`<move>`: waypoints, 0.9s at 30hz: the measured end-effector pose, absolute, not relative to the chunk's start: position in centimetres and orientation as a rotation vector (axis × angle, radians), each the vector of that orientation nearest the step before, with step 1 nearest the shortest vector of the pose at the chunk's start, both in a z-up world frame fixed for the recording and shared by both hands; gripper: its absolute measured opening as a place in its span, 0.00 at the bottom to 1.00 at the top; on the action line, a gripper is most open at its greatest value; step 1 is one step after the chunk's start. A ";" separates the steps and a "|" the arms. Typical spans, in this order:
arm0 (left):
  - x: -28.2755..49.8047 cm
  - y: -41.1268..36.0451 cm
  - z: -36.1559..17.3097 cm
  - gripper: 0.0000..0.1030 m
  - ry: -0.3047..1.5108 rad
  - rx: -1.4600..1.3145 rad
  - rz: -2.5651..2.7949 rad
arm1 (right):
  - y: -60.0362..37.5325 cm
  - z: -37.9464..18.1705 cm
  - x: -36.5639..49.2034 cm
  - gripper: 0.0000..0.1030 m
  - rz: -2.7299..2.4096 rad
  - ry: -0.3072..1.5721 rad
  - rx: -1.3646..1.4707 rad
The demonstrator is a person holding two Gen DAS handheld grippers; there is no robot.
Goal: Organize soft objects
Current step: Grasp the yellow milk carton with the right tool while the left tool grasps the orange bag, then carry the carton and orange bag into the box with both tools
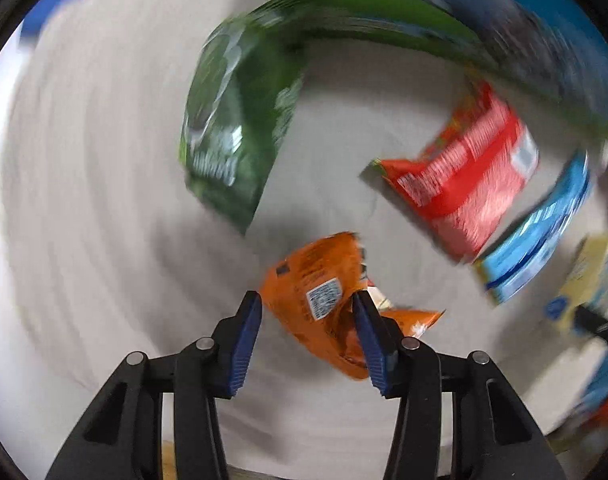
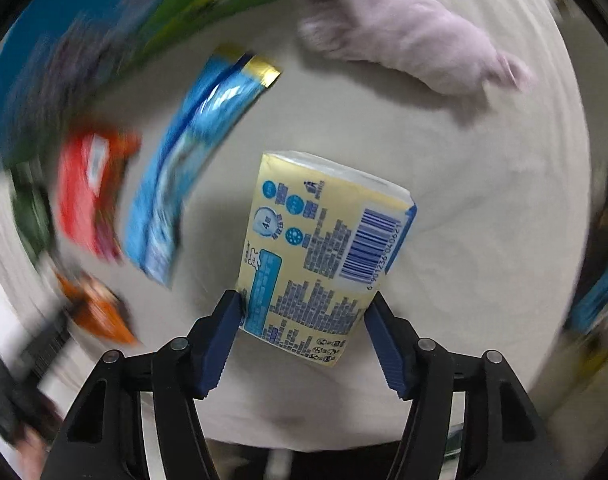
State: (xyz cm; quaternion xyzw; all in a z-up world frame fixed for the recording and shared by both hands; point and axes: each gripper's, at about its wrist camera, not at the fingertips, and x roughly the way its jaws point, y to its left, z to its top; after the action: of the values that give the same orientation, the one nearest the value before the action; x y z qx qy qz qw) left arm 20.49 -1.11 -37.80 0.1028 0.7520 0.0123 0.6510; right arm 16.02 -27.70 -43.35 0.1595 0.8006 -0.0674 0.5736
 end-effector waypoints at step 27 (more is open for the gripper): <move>15.7 3.2 -41.6 0.55 1.820 -0.690 0.064 | -29.6 -47.3 14.6 0.68 -0.226 1.864 0.460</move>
State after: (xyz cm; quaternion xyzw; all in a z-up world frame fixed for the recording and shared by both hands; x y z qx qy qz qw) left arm 15.71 3.18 -41.61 -0.2932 0.7729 0.0273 0.5621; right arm 14.57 -29.64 -47.29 0.1960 0.7934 -0.0964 0.5682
